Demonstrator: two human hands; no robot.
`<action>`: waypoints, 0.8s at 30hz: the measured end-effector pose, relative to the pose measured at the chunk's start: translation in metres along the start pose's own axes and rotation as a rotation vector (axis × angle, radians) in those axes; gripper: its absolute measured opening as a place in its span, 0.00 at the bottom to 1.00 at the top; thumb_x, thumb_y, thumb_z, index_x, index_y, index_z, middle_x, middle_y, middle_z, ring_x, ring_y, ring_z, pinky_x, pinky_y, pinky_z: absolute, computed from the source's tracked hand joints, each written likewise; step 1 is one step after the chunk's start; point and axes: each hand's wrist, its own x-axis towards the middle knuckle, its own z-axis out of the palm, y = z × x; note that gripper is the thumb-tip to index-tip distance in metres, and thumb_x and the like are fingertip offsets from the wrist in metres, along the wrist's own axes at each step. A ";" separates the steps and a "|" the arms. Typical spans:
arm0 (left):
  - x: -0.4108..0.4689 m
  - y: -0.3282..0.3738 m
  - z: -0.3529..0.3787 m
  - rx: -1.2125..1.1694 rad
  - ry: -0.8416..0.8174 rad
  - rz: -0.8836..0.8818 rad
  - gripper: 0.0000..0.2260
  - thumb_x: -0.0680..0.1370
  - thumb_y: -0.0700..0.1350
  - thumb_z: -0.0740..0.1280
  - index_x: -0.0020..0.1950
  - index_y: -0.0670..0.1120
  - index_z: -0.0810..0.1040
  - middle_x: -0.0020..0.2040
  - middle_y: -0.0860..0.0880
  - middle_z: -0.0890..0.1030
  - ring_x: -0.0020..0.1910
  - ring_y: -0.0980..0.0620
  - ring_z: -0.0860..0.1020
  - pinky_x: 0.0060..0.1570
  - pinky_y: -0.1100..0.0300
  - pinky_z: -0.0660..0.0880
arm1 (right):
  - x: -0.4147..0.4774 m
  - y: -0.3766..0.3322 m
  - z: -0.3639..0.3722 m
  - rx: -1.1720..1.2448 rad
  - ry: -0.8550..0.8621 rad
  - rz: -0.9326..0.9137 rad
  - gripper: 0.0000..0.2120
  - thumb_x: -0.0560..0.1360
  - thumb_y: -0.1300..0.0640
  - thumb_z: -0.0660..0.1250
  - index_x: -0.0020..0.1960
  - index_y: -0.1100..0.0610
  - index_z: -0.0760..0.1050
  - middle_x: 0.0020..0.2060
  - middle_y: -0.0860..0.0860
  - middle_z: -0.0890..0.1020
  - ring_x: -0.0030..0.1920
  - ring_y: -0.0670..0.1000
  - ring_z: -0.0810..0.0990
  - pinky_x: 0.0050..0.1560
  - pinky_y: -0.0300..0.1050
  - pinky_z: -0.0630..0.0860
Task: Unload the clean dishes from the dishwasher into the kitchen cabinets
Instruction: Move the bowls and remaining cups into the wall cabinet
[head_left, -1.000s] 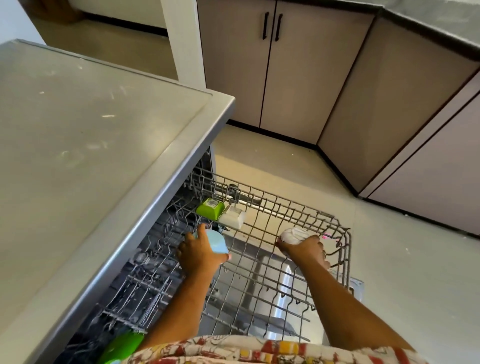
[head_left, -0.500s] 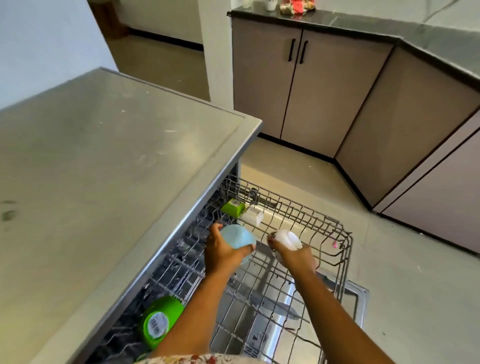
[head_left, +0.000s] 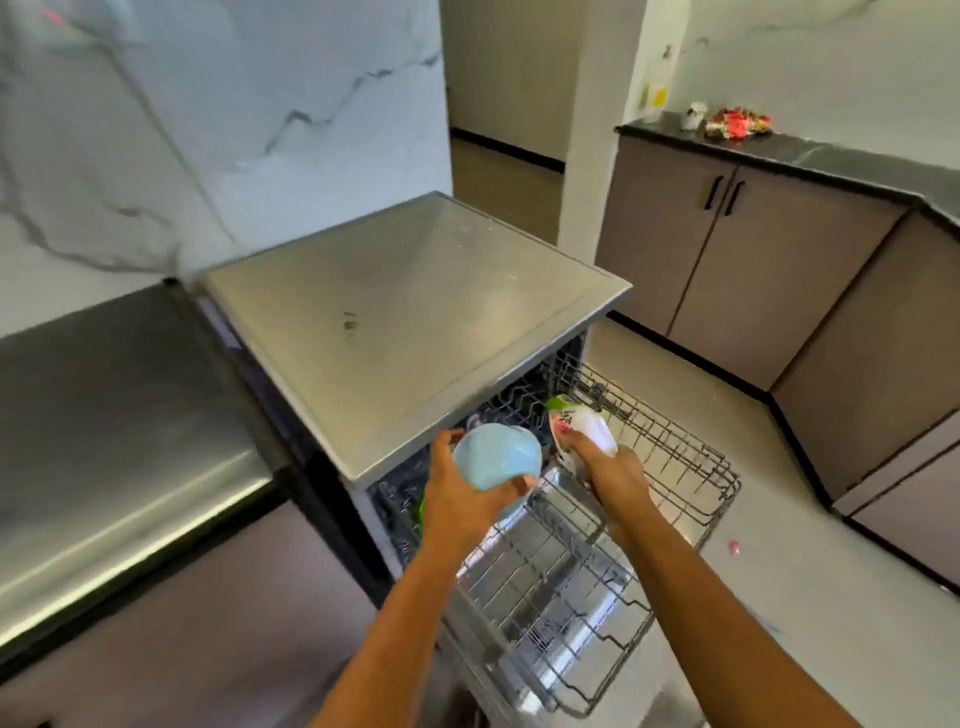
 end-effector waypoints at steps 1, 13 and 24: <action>-0.014 0.007 -0.021 -0.025 0.058 -0.003 0.38 0.60 0.59 0.78 0.62 0.58 0.59 0.60 0.51 0.70 0.54 0.48 0.72 0.47 0.55 0.75 | -0.018 -0.011 0.009 -0.016 -0.049 -0.042 0.44 0.52 0.33 0.75 0.60 0.58 0.74 0.46 0.55 0.82 0.39 0.52 0.79 0.36 0.45 0.77; -0.093 0.075 -0.297 -0.045 0.693 0.216 0.36 0.61 0.56 0.78 0.60 0.60 0.60 0.57 0.55 0.72 0.52 0.53 0.74 0.42 0.68 0.71 | -0.226 -0.142 0.217 -0.073 -0.662 -0.584 0.33 0.58 0.38 0.77 0.58 0.53 0.75 0.50 0.51 0.83 0.45 0.48 0.81 0.40 0.39 0.77; -0.102 0.121 -0.547 0.163 1.088 0.526 0.43 0.52 0.63 0.74 0.62 0.61 0.58 0.60 0.58 0.71 0.56 0.55 0.73 0.47 0.66 0.71 | -0.364 -0.249 0.403 0.063 -0.819 -1.111 0.40 0.62 0.50 0.79 0.69 0.47 0.62 0.55 0.41 0.73 0.53 0.43 0.75 0.53 0.40 0.77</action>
